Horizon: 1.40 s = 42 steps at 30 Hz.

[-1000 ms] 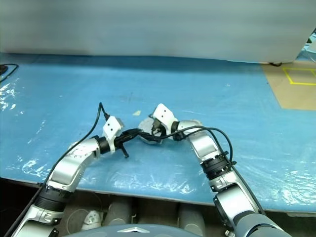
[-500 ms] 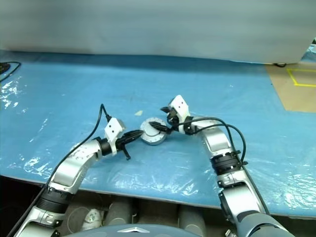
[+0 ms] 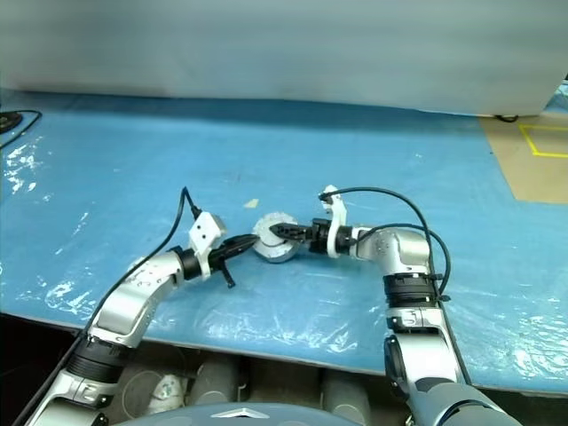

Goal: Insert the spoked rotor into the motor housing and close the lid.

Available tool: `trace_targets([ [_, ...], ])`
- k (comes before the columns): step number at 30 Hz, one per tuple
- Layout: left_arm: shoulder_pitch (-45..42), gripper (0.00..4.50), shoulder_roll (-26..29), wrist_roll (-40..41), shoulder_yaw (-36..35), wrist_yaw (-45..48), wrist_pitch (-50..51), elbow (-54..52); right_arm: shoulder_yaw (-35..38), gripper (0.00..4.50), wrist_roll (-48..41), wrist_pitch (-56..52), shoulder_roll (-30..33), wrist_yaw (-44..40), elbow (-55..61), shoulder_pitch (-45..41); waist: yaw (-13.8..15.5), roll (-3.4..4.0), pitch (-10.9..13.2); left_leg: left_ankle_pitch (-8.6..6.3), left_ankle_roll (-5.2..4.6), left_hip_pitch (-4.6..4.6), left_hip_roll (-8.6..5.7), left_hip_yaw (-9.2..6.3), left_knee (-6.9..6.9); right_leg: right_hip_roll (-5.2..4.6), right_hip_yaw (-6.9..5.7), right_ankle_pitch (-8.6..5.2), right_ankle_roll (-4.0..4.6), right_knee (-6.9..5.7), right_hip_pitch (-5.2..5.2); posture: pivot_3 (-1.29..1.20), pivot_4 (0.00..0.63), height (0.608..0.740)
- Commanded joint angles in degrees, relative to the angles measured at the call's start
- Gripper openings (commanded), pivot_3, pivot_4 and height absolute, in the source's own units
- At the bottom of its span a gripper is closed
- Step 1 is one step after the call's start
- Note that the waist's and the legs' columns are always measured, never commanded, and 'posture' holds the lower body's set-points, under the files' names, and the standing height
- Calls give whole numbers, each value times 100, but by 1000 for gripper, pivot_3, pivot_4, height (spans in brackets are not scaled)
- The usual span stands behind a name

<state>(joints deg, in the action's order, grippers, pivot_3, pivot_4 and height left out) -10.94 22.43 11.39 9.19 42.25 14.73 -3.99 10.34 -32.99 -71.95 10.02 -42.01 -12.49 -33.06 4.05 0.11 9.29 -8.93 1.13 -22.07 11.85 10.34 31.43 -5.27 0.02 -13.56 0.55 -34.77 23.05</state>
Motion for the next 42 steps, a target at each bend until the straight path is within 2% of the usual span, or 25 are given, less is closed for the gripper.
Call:
trace_targets([
  [1,63,0,-27,-112,219,54,82,176,362,3875,-836,-567,-440,59,425,-197,-1,1,0,0,0,0,0,0,-6,1,0,0,0,0,4,0,150,740],
  [7,42,0,-62,-179,180,55,28,232,377,1844,-1113,-952,-446,71,592,-190,4,4,2,1,2,-1,-2,-2,-17,-1,0,-1,-2,3,10,0,150,740],
  [12,30,0,-97,-201,155,26,-19,246,-274,77,-1165,-950,-73,-157,899,93,57,1,4,2,4,-26,-3,-1,-17,-10,-4,-5,-13,8,21,0,150,740],
  [21,72,0,-94,-227,149,-4,-72,252,-758,31,-919,-231,160,-68,837,235,36,1,4,0,8,-19,-4,-2,-17,-4,-6,-6,-14,3,21,0,150,740],
  [29,-8,0,-111,-211,76,-24,-157,289,-794,31,-760,322,203,121,644,251,28,1,4,0,9,-19,-5,0,-16,-4,-6,-5,-14,3,20,0,150,740],
  [35,-275,0,-425,226,-183,42,-158,102,-695,31,-708,703,404,85,359,135,54,1,4,0,8,-22,-5,4,-11,-8,-6,-6,-13,3,17,0,150,740],
  [42,-528,0,-655,179,-164,104,-425,298,-532,31,-483,1253,675,-13,-253,-192,19,-1,5,0,8,-26,-5,20,-9,-1,-7,-5,-13,2,20,0,150,740],
])
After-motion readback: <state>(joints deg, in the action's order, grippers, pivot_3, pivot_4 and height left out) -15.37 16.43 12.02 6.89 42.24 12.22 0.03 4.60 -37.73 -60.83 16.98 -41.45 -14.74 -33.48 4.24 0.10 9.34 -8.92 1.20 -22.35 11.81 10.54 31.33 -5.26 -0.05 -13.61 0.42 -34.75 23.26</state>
